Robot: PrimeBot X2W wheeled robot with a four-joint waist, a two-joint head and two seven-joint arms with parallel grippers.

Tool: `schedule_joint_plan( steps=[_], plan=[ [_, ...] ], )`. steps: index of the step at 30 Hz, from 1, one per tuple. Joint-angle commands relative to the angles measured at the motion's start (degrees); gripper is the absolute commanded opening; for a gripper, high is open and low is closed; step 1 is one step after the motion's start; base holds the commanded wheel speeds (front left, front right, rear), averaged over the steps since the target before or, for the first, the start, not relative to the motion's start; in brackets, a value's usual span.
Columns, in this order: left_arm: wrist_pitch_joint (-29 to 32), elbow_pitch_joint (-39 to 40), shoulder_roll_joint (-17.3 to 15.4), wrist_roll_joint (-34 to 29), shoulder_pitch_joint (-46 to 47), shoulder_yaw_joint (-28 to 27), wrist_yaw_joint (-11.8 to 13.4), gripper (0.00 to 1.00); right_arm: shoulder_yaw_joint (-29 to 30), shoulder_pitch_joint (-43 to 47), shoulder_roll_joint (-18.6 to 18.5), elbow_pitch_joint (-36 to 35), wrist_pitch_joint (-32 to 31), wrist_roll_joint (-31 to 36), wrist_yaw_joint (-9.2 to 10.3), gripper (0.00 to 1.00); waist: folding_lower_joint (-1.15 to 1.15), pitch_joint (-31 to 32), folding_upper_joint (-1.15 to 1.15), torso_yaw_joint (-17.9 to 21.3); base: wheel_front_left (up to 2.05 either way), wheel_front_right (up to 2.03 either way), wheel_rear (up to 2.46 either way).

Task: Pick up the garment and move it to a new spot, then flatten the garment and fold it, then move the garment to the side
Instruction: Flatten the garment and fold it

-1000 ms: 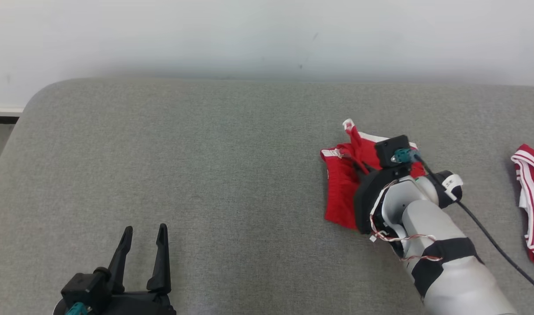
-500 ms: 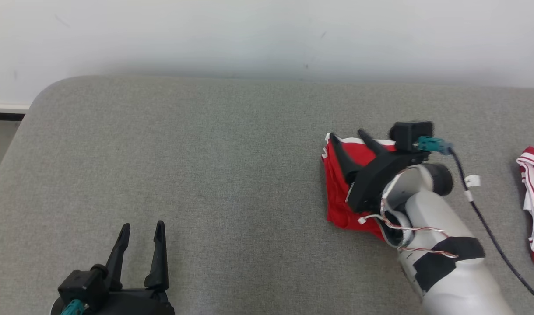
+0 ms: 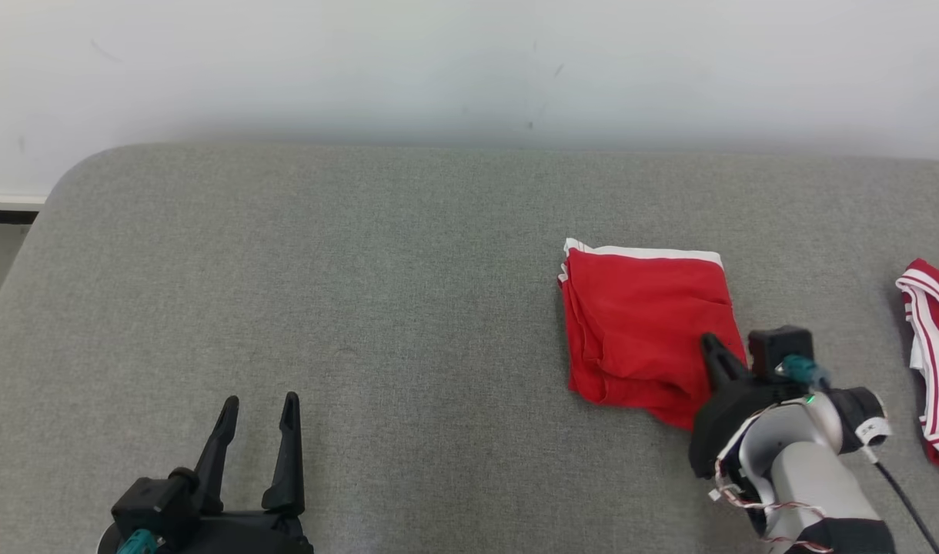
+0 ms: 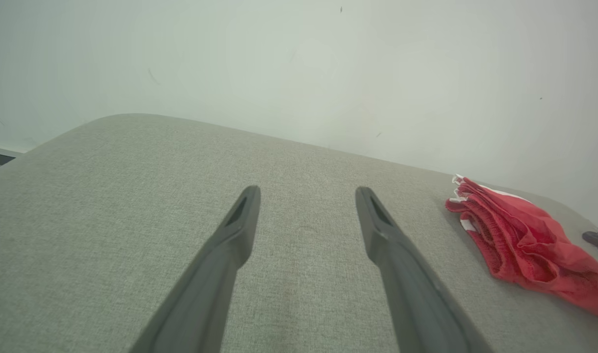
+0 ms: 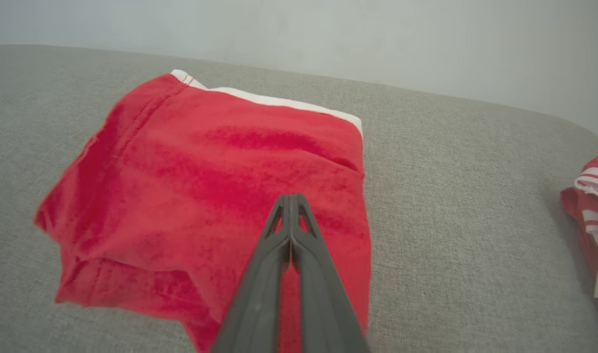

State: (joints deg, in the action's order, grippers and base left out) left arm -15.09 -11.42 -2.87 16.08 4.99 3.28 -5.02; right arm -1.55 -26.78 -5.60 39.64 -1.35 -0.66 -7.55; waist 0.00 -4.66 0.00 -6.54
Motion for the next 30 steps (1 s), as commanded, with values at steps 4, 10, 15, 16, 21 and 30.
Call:
schedule_joint_plan(
  steps=[4, 10, 15, 16, 21, 30],
  plan=[
    [-0.03, 0.14, -0.04, -0.13, 0.27, -0.08, -0.06, 1.00, -1.55, 0.48, 2.03, 1.38, 3.02, 2.73, 0.16, 0.00, 0.00, -0.74, 0.00, -0.23, 0.00, 0.00, 0.00],
    [-0.03, -0.27, -0.04, -0.43, 1.40, 0.20, -0.32, 1.00, -11.90, -1.07, 2.76, 4.67, 5.07, -2.96, 0.16, 0.00, 0.00, -1.52, 0.00, -1.08, 0.00, 0.00, 0.00],
    [-0.03, -0.49, -0.03, -0.49, 2.01, 0.39, -0.44, 1.00, -22.57, -2.50, 2.67, 5.34, 5.76, -12.08, 0.16, 0.00, 0.00, -1.96, 0.00, -1.51, 0.00, 0.00, 0.00],
    [-0.03, -0.59, -0.03, -0.49, 2.05, 0.45, -0.46, 1.00, -24.53, -2.81, 2.69, 5.19, 5.86, -13.80, 0.16, 0.00, 0.00, -1.96, 0.00, -1.59, 0.00, 0.00, 0.00],
    [-0.02, -0.50, -0.02, -1.86, 2.02, 0.57, -0.62, 1.00, -30.56, -4.19, 2.65, 3.16, 7.08, -21.58, 0.16, 0.00, 0.00, -1.09, 0.00, -1.07, 0.00, 0.00, 0.00],
    [-0.02, 0.15, -0.06, -3.15, -0.58, -3.03, -0.29, 1.00, -24.09, -2.90, 2.65, -1.18, 13.46, -22.31, 0.16, 1.00, 0.00, 2.98, 0.00, 3.57, 0.00, 0.00, 0.00]
  ],
)
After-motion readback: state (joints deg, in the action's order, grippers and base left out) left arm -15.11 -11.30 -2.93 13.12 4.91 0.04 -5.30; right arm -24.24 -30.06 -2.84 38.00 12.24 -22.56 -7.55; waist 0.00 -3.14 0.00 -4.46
